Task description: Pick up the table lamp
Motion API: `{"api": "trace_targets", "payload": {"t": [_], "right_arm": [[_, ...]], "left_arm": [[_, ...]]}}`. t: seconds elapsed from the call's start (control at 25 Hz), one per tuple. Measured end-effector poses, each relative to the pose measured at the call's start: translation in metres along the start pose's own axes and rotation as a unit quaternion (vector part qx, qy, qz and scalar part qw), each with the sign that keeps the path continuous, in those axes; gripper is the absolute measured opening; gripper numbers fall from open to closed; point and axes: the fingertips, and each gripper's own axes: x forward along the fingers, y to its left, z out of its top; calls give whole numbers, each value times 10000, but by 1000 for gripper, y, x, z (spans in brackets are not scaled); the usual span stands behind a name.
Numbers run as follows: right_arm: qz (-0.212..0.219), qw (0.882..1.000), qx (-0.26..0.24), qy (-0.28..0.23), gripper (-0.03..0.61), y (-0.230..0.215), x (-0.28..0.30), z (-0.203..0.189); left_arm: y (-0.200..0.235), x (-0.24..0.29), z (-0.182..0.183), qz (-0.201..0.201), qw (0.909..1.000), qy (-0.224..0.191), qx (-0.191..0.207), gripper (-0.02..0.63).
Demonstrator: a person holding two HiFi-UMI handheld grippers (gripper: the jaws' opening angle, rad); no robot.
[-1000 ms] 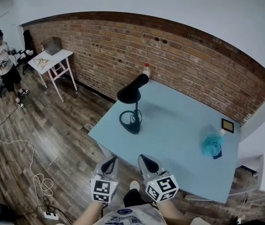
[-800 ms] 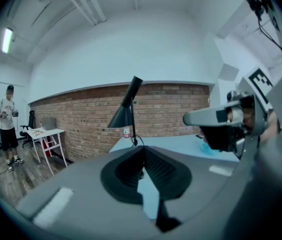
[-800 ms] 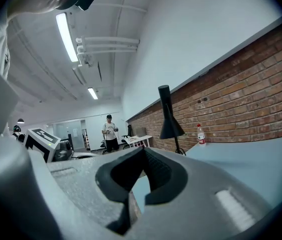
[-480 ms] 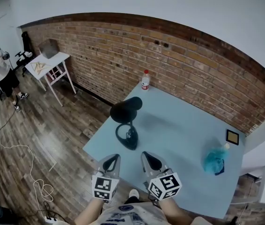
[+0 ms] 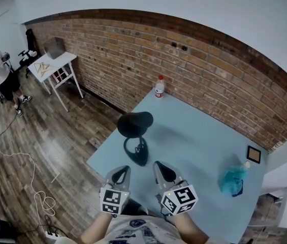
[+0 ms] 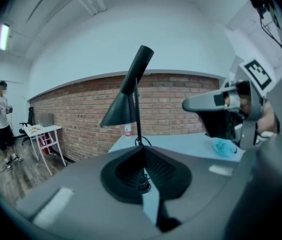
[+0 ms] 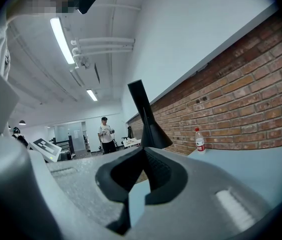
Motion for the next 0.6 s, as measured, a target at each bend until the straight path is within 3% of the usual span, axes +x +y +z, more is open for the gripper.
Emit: {"api": "trace_targets", "payload": {"t": [0.6], "right_arm": [[-68, 9999, -82, 102, -3, -19, 23, -8]], "left_arm": [[7, 41, -31, -236, 9993, 281, -70, -8]]}}
